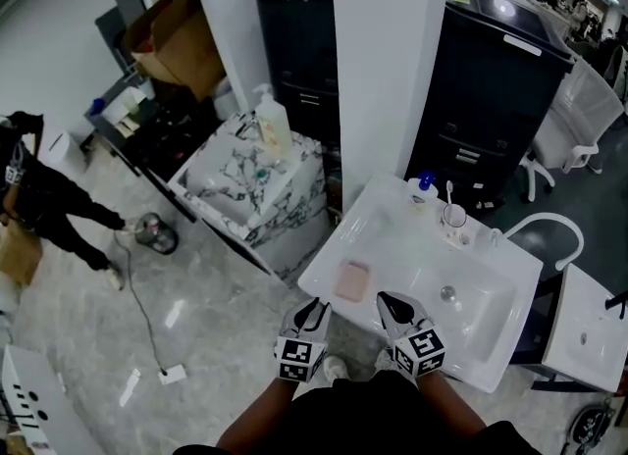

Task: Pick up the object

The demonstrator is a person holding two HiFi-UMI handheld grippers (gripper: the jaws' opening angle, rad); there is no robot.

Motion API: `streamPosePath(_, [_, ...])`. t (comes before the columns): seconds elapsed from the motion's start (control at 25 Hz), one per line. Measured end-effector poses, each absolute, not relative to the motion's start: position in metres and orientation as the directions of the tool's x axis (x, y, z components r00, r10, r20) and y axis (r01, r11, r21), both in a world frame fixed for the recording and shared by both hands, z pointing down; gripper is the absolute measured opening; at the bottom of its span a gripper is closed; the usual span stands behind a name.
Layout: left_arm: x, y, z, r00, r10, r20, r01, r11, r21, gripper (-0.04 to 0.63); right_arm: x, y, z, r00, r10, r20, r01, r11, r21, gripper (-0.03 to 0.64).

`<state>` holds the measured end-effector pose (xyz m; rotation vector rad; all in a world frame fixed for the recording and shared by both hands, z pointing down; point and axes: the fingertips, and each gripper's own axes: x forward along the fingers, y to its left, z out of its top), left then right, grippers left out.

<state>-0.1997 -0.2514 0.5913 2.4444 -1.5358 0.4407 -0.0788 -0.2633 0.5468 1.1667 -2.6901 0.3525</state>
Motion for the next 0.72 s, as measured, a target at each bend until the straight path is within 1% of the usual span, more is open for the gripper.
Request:
streamPosePath(0.16, [-0.195, -0.260, 0.609, 0.375, -0.817, 0.438, -0.916, -0.401, 0.035, 0.262, -0.074, -0.268, 0.547, -0.673, -0.690, 0.266, -0.735, 0.664, -0.139, 0.003])
streamPosePath(0.36, [-0.187, -0.272, 0.629, 0.334, -0.791, 0.513, -0.928, -0.371, 0.033, 0.406, -0.058, -0.272, 0.555, -0.665, -0.690, 0.285, -0.742, 0.653, -0.153, 0.003])
streamPosePath(0.52, [-0.171, -0.281, 0.651, 0.320, -0.747, 0.582, -0.923, -0.384, 0.016, 0.489, -0.044, -0.274, 0.561, -0.662, -0.687, 0.300, -0.745, 0.646, -0.164, 0.003])
streamPosePath(0.64, [-0.158, -0.290, 0.666, 0.305, -0.711, 0.634, -0.920, -0.391, 0.003, 0.511, -0.033, -0.278, 0.564, -0.660, -0.685, 0.309, -0.748, 0.641, -0.175, 0.003])
streamPosePath(0.72, [-0.151, -0.296, 0.675, 0.292, -0.693, 0.659, -0.921, -0.390, -0.002, 0.512, -0.025, -0.281, 0.565, -0.657, -0.686, 0.314, -0.750, 0.637, -0.178, 0.003])
